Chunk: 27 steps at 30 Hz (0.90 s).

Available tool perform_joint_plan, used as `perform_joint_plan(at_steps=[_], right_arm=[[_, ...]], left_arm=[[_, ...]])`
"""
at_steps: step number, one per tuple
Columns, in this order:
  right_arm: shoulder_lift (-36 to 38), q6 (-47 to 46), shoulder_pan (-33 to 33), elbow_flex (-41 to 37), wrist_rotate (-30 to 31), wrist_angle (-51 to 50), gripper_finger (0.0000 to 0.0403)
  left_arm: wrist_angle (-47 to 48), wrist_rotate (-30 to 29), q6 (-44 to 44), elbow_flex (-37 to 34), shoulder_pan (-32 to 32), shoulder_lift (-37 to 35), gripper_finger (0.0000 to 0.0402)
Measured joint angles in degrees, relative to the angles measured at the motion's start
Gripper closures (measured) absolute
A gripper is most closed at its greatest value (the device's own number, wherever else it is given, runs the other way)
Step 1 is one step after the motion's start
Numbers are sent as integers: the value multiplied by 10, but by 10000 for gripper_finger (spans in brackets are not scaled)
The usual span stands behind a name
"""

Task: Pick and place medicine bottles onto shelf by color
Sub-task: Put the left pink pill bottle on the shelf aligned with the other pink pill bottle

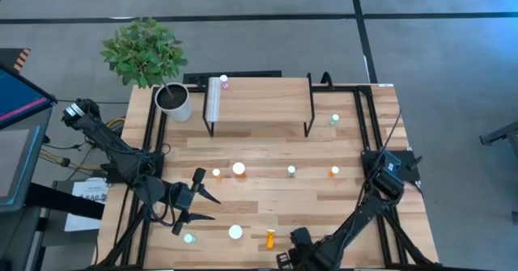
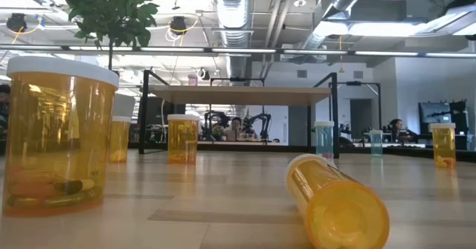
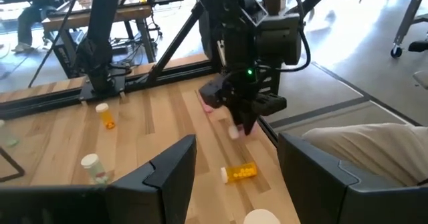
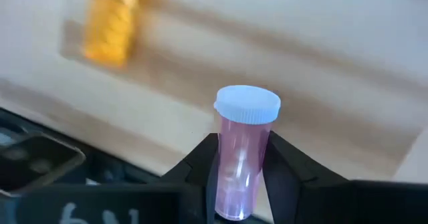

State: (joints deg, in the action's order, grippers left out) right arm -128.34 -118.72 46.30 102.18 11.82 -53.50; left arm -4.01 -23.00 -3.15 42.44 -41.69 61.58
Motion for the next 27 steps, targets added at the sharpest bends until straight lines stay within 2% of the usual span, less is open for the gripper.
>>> perform_joint_plan(at_steps=[4, 8, 14, 17, 20, 23, 27], right_arm=[[0, 77, -9, 44, 64, -45, 291], [0, 209, -22, 105, 159, -100, 290], [1, 408, -50, 176, 356, -140, 290], [3, 493, -62, 188, 462, -140, 290], [2, 526, -81, 188, 549, -146, 290], [2, 528, -105, 188, 585, -161, 290], [2, 555, -136, 187, 571, -157, 290]], left_arm=[[75, -7, -24, -1, 0, -24, 203], [129, -62, -61, -1, 0, -70, 203], [130, -63, -66, 0, 9, -138, 203], [131, -71, -75, 0, 25, -143, 203], [136, -56, -65, 0, 43, -126, 203], [140, -53, -43, -8, 64, -119, 203], [132, -23, -45, -21, 105, -129, 203]])
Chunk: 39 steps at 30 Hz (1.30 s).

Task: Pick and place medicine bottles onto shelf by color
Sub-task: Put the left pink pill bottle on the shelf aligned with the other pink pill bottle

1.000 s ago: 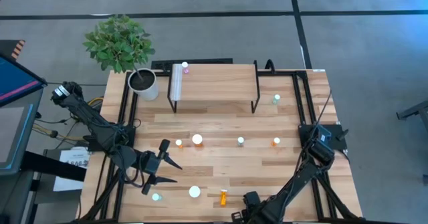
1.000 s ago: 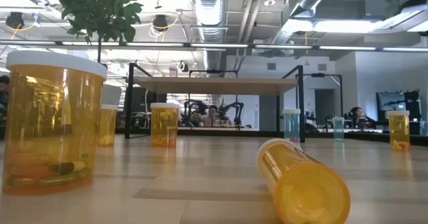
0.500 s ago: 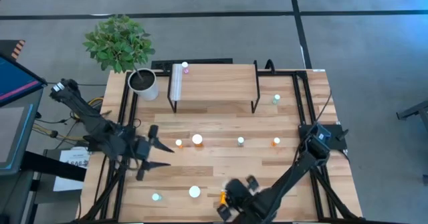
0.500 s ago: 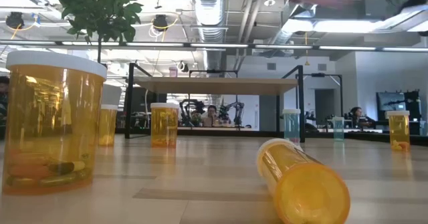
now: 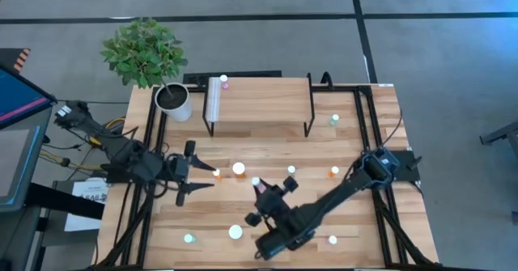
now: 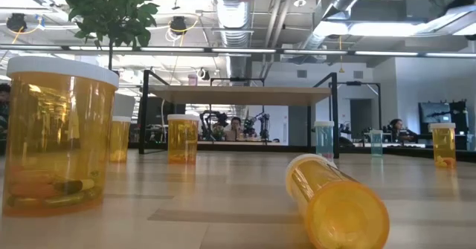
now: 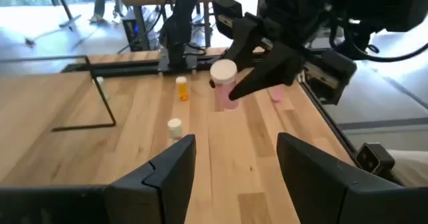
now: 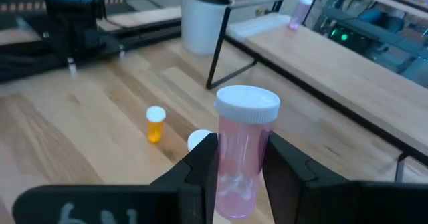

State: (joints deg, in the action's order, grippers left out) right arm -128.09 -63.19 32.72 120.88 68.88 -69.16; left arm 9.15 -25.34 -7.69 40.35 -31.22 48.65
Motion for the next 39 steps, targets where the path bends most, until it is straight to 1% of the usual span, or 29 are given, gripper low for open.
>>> perform_joint_plan(at_steps=[3, 6, 10, 12, 15, 18, 25, 29, 31, 35, 39], right_arm=[[0, 61, -20, -1, -32, 38, 292], [0, 171, -39, -1, -76, 132, 293], [0, 333, -60, -1, -168, 277, 293], [0, 392, -68, -1, -225, 339, 293], [0, 458, -77, -1, -268, 411, 294], [0, 482, -85, -1, -287, 438, 294], [0, 487, -96, -1, -292, 478, 294], [0, 516, -100, -1, -341, 526, 294], [-3, 525, -105, -1, -367, 534, 294], [-8, 526, -118, -6, -388, 534, 295], [-5, 534, -130, -70, -468, 679, 295]], left_arm=[[-5, 32, -6, -16, 21, -18, 203], [-5, 41, -15, -25, 30, -37, 203], [-6, 41, -14, -26, 30, -64, 203], [-6, 41, -9, -26, 29, -79, 203], [-5, 41, -12, -26, 29, -97, 203], [-5, 47, -22, -26, 28, -105, 203], [6, 60, -22, -27, 27, -94, 203], [5, 60, -8, -27, 22, -90, 203], [4, 57, -2, -27, 22, -91, 203], [2, 56, 3, -27, 22, -110, 203], [3, 56, 6, -27, 22, -133, 203]])
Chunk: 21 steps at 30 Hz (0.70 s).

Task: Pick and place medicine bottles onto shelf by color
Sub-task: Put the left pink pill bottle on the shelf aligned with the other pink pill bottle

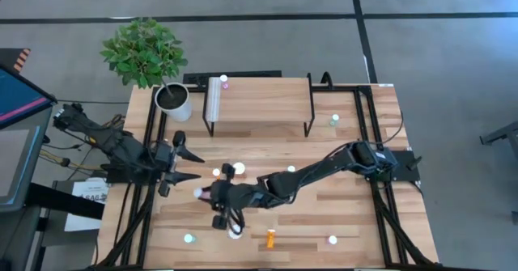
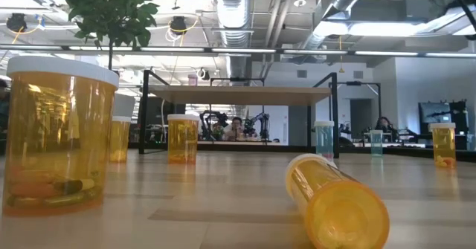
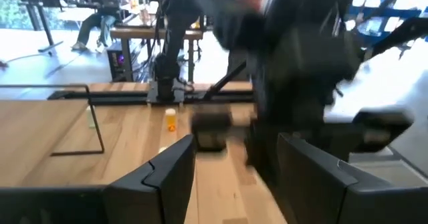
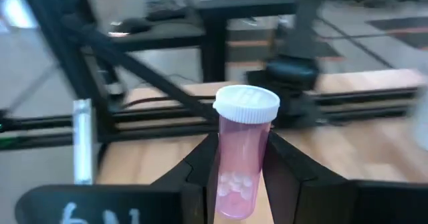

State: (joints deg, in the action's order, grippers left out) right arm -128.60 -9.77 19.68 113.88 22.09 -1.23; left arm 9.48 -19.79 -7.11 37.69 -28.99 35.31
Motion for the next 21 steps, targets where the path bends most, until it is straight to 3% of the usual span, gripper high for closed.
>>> perform_joint_plan(at_steps=[7, 16, 21], right_arm=[[-2, -5, -16, -71, -22, 80, 295], [5, 12, -19, -72, -21, 24, 295], [42, 10, -12, -83, 21, -36, 294]], left_arm=[[2, 9, -13, 0, 0, -21, 203], [23, 30, -50, 0, 0, 30, 203], [19, 26, -48, 0, 0, 43, 203]])
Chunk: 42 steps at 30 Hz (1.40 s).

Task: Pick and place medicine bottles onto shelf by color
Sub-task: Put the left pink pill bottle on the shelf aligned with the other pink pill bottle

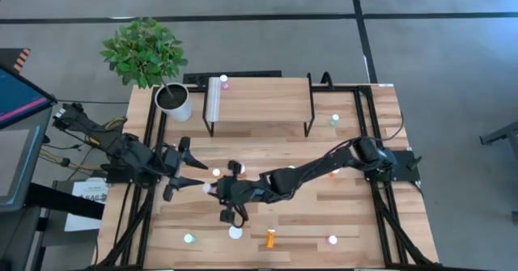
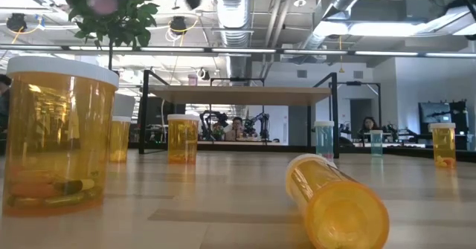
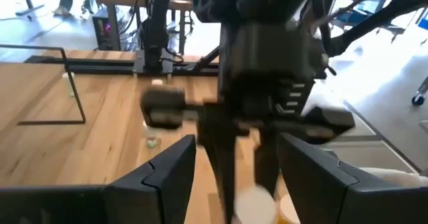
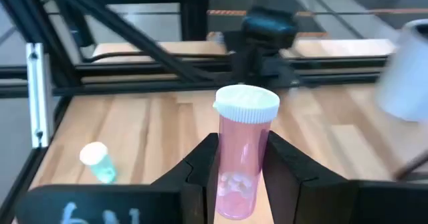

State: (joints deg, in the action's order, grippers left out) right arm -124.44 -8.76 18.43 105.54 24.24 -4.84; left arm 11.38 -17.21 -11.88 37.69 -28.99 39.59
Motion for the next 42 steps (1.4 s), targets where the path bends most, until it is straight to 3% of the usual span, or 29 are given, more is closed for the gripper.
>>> perform_joint_plan(at_steps=[7, 13, 17, 29, 35, 42], right_arm=[[82, -7, 10, -142, 31, 89, 294], [171, -18, 10, -330, 33, 287, 294], [210, -7, 9, -410, 30, 403, 294], [221, 3, 26, -423, 26, 413, 294], [221, 3, 27, -423, 26, 414, 294], [221, 3, 27, -423, 26, 417, 294]], left_arm=[[-20, -1, 6, 0, 0, 1, 203], [-23, -3, 6, 0, 0, 6, 203], [-42, -34, 6, 0, 0, 32, 203], [-228, -45, 55, 0, 1, 155, 203], [-232, -29, 26, 0, 39, 175, 194], [-227, 13, 11, 0, 84, 187, 150]])
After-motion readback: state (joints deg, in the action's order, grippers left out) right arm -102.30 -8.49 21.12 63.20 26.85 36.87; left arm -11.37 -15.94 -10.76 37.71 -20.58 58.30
